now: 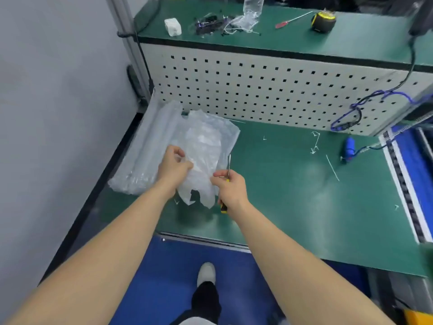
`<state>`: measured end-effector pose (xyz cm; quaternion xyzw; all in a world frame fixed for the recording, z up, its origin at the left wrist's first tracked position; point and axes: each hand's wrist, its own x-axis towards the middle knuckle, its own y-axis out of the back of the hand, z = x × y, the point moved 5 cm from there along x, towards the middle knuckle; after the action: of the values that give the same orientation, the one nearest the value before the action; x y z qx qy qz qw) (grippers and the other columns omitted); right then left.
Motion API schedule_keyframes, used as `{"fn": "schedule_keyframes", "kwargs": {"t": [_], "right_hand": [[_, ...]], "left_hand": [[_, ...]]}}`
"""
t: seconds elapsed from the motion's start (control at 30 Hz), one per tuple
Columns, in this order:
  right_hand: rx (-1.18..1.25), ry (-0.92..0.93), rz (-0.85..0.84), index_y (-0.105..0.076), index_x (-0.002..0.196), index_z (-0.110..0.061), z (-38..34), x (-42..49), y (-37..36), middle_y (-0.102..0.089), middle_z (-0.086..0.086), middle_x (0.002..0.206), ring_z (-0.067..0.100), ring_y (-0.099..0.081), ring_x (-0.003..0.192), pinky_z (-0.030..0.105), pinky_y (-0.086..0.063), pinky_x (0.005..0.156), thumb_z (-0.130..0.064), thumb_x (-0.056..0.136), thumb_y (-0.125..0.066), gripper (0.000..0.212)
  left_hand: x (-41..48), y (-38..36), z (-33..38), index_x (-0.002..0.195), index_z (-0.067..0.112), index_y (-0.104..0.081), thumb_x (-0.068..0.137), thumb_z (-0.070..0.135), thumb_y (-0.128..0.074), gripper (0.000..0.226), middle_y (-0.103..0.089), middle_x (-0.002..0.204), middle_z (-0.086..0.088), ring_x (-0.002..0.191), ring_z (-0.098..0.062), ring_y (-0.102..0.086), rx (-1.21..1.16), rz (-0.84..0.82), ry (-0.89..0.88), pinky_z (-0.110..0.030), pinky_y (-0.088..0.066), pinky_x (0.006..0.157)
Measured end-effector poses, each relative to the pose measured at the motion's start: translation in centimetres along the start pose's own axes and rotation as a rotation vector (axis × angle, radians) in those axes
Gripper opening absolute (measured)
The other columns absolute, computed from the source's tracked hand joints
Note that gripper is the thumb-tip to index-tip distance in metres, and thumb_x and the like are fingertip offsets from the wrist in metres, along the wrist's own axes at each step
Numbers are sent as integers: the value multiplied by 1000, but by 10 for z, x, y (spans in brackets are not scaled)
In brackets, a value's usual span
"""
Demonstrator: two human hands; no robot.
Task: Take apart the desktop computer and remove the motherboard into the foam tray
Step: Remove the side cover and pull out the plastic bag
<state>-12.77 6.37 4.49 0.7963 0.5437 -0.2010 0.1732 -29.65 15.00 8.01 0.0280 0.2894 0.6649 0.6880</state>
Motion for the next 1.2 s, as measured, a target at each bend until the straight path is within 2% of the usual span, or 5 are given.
{"fn": "schedule_keyframes", "kwargs": {"t": [0.27,0.47,0.67,0.97,1.2], "right_hand": [[28,37,-199,-59,135,-15,-52,38,-96,-59,-1,102,13,-44,44,27,-41,43,-11,99,-62,36],[23,-10,-188,-59,141,-24,-48,49,-97,-62,6,96,19,-42,48,30,-44,48,-11,98,-59,44],[21,20,-211,-56,145,-21,-47,51,-82,-56,-7,142,15,-41,42,24,-42,44,-14,97,-61,48],[49,15,-100,-61,140,-21,-48,46,-35,-64,0,135,20,-45,47,22,-41,42,-15,100,-56,41],[150,21,25,-69,125,-23,-35,22,41,-71,3,102,17,-45,39,25,-40,43,-19,95,-59,31]], "left_hand": [[69,74,37,130,29,-65,77,49,-68,56,-43,144,0,127,-24,-51,455,89,-190,-42,-46,104],[72,54,35,139,32,-50,92,14,-63,52,-57,130,-4,114,-29,-56,976,116,-484,-42,-46,97],[78,28,11,150,34,-43,93,76,-24,73,-48,152,-7,140,-32,-41,1289,-180,-215,-49,-28,110],[48,7,70,109,21,-65,79,56,-71,46,-58,118,-6,117,-29,-51,1118,223,-616,-42,-33,106],[-6,-75,103,98,20,-69,87,27,-63,14,-64,101,-4,103,-30,-59,862,89,-820,-40,-37,96]]}}
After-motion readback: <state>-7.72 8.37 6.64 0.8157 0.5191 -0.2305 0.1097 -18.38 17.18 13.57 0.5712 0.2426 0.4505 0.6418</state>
